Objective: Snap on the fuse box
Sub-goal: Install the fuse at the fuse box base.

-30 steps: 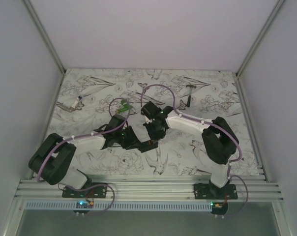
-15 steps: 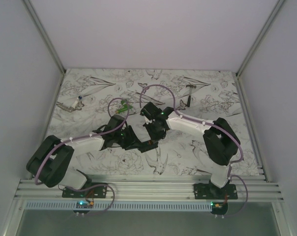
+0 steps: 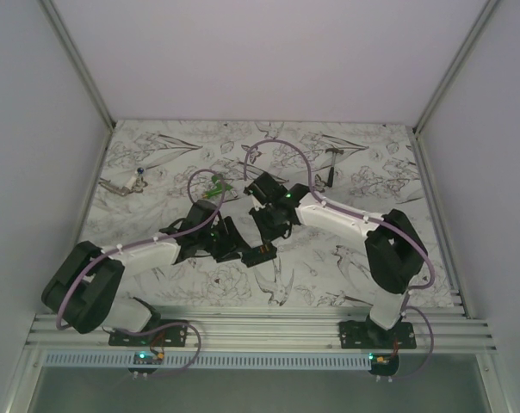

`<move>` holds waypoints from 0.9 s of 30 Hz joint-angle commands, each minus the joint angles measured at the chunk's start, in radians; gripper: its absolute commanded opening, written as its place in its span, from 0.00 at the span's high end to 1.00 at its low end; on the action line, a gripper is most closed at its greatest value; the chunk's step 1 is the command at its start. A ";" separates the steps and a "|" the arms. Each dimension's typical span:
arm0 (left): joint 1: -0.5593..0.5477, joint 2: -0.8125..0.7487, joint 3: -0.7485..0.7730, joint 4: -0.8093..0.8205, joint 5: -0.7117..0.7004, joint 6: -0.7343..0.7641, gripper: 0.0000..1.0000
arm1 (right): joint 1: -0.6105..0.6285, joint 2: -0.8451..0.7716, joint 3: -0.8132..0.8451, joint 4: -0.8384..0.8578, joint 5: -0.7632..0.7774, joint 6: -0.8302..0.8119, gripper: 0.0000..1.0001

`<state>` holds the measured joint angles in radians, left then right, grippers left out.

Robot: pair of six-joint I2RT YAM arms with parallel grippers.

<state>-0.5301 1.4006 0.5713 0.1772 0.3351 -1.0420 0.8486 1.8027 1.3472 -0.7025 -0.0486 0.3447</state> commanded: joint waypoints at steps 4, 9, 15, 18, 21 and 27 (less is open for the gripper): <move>0.004 0.029 0.015 -0.039 0.010 0.021 0.47 | 0.007 0.042 0.016 0.011 0.019 0.011 0.81; 0.004 0.044 0.022 -0.042 0.019 0.020 0.46 | 0.007 0.066 0.010 -0.001 0.023 0.019 0.82; 0.004 0.052 0.026 -0.045 0.022 0.022 0.46 | 0.006 0.090 0.006 -0.024 0.030 0.025 0.84; 0.004 0.061 0.030 -0.047 0.025 0.023 0.46 | 0.006 0.105 0.006 -0.042 0.037 0.027 0.92; 0.004 0.069 0.034 -0.048 0.028 0.022 0.46 | 0.007 0.122 -0.009 -0.063 0.052 0.027 1.00; 0.004 0.080 0.037 -0.050 0.031 0.020 0.46 | 0.016 0.148 -0.110 -0.048 0.091 0.035 1.00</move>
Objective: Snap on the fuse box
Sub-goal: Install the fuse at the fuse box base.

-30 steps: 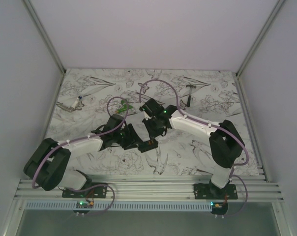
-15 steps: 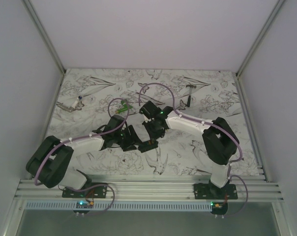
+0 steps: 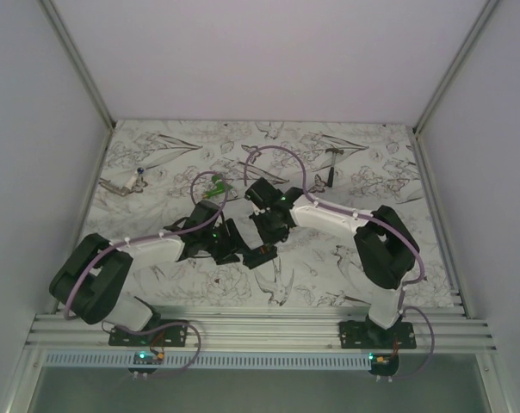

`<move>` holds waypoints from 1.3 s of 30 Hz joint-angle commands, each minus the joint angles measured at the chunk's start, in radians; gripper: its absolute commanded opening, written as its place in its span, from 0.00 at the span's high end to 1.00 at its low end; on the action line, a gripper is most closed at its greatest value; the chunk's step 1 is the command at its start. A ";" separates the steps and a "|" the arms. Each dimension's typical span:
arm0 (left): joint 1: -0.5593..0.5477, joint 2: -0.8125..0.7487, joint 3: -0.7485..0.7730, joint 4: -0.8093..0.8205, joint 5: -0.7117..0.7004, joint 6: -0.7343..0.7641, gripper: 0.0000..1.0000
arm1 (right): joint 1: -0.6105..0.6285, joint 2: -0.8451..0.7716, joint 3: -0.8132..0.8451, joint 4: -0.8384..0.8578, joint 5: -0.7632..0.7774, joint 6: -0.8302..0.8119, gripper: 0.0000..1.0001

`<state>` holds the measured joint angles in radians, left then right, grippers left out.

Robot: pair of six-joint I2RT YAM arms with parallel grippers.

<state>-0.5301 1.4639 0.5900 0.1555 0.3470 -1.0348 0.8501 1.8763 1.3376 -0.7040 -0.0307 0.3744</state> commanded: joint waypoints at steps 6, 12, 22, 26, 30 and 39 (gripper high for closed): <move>0.004 -0.013 0.018 -0.033 0.006 0.090 0.46 | 0.017 0.067 -0.210 0.003 0.065 0.024 1.00; -0.032 -0.118 -0.008 -0.032 -0.082 0.448 0.32 | 0.015 0.061 -0.165 0.012 0.068 -0.002 1.00; -0.133 -0.158 -0.169 0.254 -0.155 0.842 0.23 | 0.014 0.083 -0.099 0.014 0.043 -0.051 1.00; -0.146 -0.123 -0.211 0.398 -0.130 0.933 0.24 | 0.014 0.087 -0.091 0.012 0.031 -0.065 1.00; -0.173 -0.071 -0.212 0.448 -0.115 0.975 0.27 | 0.012 0.086 -0.092 0.014 0.026 -0.069 1.00; -0.188 0.051 -0.247 0.610 -0.111 0.944 0.42 | 0.007 0.085 -0.100 0.018 0.014 -0.074 1.00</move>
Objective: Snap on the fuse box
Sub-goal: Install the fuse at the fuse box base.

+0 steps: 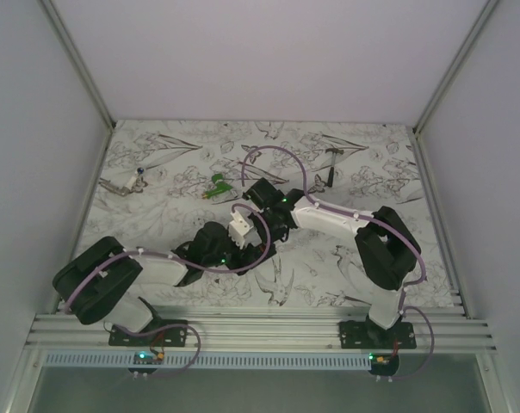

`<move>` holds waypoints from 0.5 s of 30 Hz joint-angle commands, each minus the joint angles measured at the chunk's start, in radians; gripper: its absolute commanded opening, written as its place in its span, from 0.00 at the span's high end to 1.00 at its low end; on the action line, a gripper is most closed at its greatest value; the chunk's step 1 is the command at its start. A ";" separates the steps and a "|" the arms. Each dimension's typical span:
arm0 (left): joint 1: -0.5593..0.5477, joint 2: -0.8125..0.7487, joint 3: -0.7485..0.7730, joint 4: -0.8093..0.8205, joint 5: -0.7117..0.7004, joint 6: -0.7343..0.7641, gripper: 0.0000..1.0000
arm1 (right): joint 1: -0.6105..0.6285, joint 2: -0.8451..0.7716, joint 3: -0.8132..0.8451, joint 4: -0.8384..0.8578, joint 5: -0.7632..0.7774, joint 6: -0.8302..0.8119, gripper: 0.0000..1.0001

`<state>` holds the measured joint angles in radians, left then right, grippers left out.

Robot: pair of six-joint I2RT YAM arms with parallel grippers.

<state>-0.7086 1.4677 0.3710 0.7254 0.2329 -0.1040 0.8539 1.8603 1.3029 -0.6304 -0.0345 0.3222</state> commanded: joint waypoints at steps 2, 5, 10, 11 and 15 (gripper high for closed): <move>-0.008 0.045 -0.035 0.040 0.009 0.005 0.46 | 0.002 0.102 -0.064 -0.058 0.015 -0.024 1.00; -0.008 0.029 -0.053 0.040 0.013 -0.011 0.46 | 0.002 0.103 -0.063 -0.062 0.009 -0.027 1.00; -0.008 -0.025 -0.088 0.040 -0.010 -0.043 0.46 | 0.002 0.112 -0.063 -0.066 0.005 -0.028 1.00; -0.008 -0.031 -0.093 0.040 -0.015 -0.049 0.45 | 0.002 0.114 -0.063 -0.067 0.004 -0.029 1.00; -0.009 -0.062 -0.104 0.039 -0.044 -0.063 0.42 | 0.002 0.116 -0.062 -0.070 0.004 -0.028 1.00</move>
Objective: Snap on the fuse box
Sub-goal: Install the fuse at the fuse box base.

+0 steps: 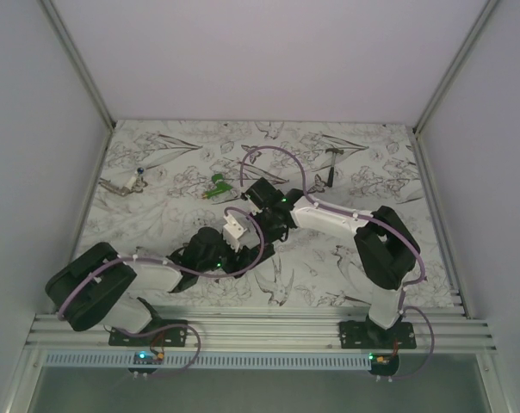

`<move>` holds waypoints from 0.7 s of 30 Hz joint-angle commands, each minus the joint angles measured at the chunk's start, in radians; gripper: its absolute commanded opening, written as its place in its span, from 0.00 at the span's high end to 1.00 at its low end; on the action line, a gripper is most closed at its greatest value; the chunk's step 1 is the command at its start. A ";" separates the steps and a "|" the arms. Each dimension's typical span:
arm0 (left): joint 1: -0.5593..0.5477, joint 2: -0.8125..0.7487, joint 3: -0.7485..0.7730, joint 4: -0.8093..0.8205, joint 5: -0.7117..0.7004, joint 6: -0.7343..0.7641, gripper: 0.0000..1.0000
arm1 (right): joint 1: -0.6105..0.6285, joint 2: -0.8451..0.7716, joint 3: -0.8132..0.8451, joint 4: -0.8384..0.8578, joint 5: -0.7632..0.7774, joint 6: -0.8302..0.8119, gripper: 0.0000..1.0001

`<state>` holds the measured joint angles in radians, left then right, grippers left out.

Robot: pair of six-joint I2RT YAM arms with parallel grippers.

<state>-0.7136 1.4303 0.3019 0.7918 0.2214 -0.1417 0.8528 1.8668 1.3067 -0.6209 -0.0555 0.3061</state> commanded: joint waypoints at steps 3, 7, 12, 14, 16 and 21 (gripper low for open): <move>-0.004 -0.039 -0.044 -0.026 -0.038 -0.027 0.42 | 0.004 0.113 -0.064 -0.080 0.024 -0.011 1.00; -0.004 -0.044 -0.038 -0.026 -0.028 -0.034 0.43 | 0.004 0.119 -0.061 -0.082 0.019 -0.014 1.00; -0.003 -0.067 -0.030 -0.026 -0.037 -0.044 0.42 | 0.003 0.124 -0.060 -0.085 0.013 -0.014 1.00; -0.003 -0.087 -0.033 -0.026 -0.048 -0.048 0.40 | 0.004 0.124 -0.061 -0.085 0.013 -0.014 1.00; -0.004 -0.108 -0.035 -0.026 -0.056 -0.045 0.39 | 0.003 0.128 -0.062 -0.085 0.010 -0.014 1.00; -0.003 -0.121 -0.028 -0.027 -0.043 -0.035 0.37 | 0.004 0.130 -0.058 -0.085 0.009 -0.015 1.00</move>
<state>-0.7136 1.3186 0.2771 0.7616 0.1768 -0.1829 0.8528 1.8774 1.3174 -0.6239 -0.0704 0.3061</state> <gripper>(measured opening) 0.631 0.007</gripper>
